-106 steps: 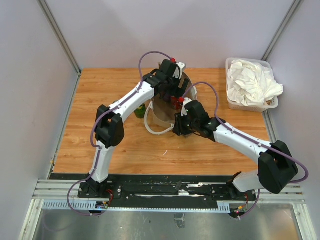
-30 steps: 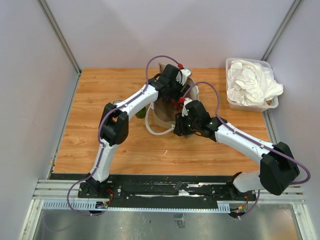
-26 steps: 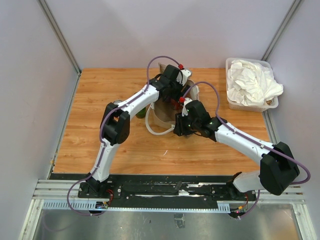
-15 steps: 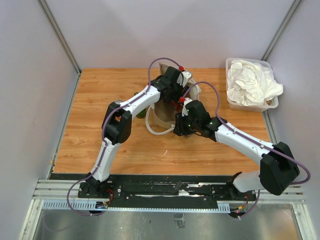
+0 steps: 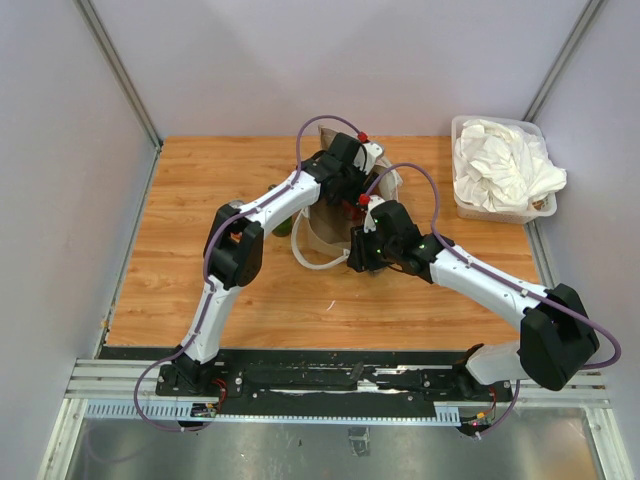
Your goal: Take the beverage out of the canvas bag
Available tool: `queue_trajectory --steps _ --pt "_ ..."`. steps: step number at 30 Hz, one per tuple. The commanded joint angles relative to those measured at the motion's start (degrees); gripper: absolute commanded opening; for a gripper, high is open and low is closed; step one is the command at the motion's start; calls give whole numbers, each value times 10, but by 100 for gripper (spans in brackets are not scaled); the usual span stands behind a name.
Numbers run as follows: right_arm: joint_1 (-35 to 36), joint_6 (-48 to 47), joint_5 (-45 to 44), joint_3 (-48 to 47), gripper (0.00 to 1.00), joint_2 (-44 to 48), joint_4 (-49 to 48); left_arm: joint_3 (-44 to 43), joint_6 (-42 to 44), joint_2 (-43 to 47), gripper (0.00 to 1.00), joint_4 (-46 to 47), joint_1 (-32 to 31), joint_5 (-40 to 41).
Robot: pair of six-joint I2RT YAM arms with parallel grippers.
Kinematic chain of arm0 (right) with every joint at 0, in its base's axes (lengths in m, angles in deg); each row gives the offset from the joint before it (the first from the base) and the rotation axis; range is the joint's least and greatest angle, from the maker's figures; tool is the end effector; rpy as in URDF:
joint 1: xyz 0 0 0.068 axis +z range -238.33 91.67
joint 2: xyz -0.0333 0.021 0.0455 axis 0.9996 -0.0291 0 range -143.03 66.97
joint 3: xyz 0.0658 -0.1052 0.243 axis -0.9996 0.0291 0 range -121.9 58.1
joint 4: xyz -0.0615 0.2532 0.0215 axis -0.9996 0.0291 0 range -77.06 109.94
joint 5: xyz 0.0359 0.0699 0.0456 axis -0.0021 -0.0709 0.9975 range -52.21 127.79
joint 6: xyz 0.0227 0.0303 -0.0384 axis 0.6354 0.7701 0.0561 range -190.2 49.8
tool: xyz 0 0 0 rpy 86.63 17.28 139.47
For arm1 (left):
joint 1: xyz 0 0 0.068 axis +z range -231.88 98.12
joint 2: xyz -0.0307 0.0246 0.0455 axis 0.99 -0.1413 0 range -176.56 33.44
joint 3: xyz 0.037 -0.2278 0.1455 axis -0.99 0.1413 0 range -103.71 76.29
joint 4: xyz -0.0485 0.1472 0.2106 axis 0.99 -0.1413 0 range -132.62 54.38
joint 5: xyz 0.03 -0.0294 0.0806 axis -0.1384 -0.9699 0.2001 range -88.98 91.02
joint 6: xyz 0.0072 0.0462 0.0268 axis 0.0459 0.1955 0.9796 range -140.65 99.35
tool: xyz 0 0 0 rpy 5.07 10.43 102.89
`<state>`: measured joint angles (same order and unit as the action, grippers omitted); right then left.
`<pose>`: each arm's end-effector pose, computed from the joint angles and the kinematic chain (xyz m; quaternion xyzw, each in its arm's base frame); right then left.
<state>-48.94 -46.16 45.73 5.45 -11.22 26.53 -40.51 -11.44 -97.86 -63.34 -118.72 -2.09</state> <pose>0.2269 0.1927 0.2515 -0.1498 0.8888 0.2784 0.3316 0.4212 -0.3179 0.2349 0.3677 0.8369 -0.1208 0.3871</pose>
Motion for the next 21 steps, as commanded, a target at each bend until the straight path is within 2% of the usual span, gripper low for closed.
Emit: queue_trajectory --steps 1,5,21 --pt "13 5 0 21 40 4 58 16 -7 16 1 -32 -2 -12" --pt "12 6 1 22 40 6 54 -5 -9 54 1 -21 -2 -1" --pt "13 6 0 30 41 15 37 -87 -47 160 1 -80 -2 -21"
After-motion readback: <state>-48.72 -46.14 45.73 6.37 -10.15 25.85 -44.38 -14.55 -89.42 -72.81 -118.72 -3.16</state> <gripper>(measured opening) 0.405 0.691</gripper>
